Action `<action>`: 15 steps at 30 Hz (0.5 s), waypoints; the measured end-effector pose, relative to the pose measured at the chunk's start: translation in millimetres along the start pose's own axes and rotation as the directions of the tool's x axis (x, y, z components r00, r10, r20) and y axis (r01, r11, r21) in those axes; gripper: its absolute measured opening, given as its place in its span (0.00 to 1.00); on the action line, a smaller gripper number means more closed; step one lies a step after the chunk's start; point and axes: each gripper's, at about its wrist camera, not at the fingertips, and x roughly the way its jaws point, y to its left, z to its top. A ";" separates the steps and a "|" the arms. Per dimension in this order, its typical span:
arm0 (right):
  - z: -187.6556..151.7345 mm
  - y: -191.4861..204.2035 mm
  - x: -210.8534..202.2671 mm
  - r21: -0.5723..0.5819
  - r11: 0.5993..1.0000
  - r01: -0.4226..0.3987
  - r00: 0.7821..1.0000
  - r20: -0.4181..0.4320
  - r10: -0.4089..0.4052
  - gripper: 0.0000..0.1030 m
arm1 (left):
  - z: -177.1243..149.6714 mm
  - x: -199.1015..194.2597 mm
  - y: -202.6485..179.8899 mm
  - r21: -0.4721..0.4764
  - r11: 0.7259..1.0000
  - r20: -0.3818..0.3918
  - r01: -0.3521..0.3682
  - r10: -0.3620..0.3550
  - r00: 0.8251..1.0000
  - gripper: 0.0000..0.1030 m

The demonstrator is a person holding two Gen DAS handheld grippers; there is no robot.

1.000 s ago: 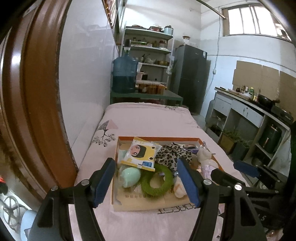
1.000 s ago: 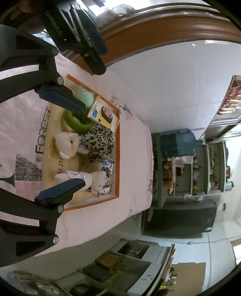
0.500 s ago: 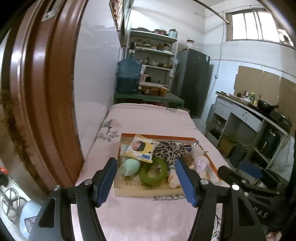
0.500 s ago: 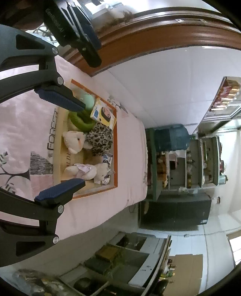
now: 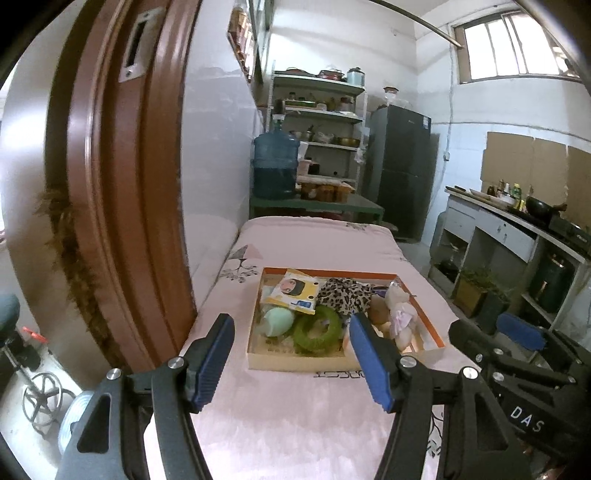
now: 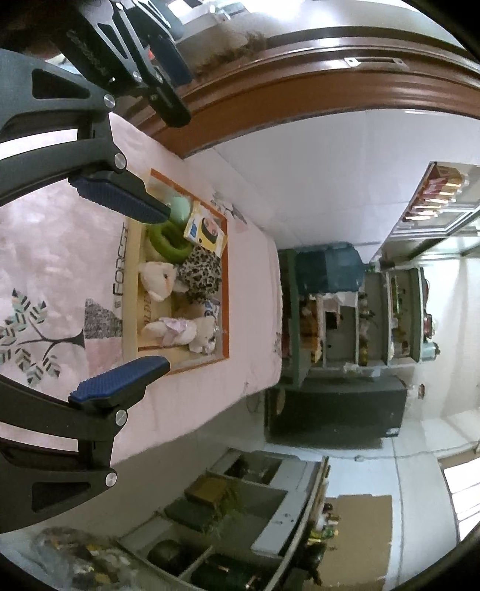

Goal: Organize soft objects

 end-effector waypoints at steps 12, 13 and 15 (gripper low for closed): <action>-18.2 11.3 -51.1 0.056 0.997 0.044 0.998 0.034 -0.046 0.73 | -13.1 -37.4 -6.2 -0.003 0.999 -0.011 -0.043 0.043 0.999 0.63; -19.2 12.7 -55.0 0.059 0.997 0.057 0.998 0.033 -0.059 0.73 | -13.8 -41.0 -6.6 -0.004 0.999 -0.011 -0.036 0.036 0.999 0.63; -21.5 13.7 -59.5 0.068 0.995 0.071 0.997 0.027 -0.072 0.73 | -15.1 -46.5 -8.4 -0.001 0.999 -0.009 -0.035 0.035 0.999 0.63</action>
